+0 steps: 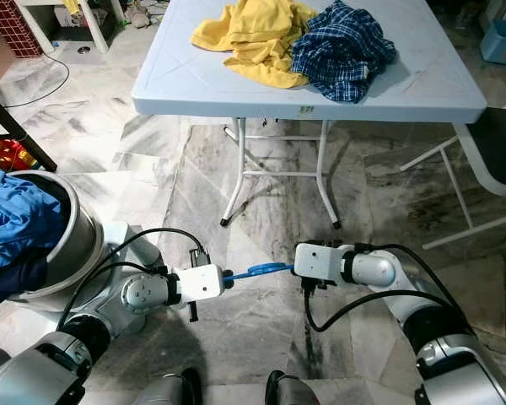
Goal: Hang hanger
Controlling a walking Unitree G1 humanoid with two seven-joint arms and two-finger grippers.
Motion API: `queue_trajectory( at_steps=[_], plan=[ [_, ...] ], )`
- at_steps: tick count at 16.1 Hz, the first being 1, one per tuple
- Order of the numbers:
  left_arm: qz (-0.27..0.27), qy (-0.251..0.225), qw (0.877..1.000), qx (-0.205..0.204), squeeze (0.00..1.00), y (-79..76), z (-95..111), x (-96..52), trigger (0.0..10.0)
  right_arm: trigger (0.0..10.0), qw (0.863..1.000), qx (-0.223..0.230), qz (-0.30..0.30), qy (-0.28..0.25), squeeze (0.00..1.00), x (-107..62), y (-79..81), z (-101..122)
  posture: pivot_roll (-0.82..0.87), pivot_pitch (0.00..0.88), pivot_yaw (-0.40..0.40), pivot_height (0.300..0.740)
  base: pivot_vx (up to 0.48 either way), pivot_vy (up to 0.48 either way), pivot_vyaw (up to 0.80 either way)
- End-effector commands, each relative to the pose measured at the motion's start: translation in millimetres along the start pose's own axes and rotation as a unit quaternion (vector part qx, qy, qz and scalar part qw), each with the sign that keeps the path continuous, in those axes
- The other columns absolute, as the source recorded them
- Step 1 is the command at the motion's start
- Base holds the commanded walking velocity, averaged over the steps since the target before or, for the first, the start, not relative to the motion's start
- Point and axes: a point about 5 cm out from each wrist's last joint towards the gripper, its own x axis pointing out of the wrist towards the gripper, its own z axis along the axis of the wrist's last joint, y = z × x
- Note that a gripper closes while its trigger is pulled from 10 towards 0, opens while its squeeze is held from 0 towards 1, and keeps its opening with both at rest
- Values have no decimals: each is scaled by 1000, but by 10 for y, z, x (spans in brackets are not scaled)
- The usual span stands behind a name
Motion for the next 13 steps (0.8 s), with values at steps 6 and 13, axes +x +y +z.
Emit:
queue_trajectory(
  at_steps=[6,13],
  plan=[
    [-14,-2,1000,13,0,-16,32,31,10000,0,998,-19,57,3,0,-8,153,-46,-11,232,21,740,0,0,0],
    [-17,-7,1000,14,0,-36,65,66,10000,0,998,-45,47,15,0,8,136,-57,-14,227,16,740,0,0,0]
  ],
)
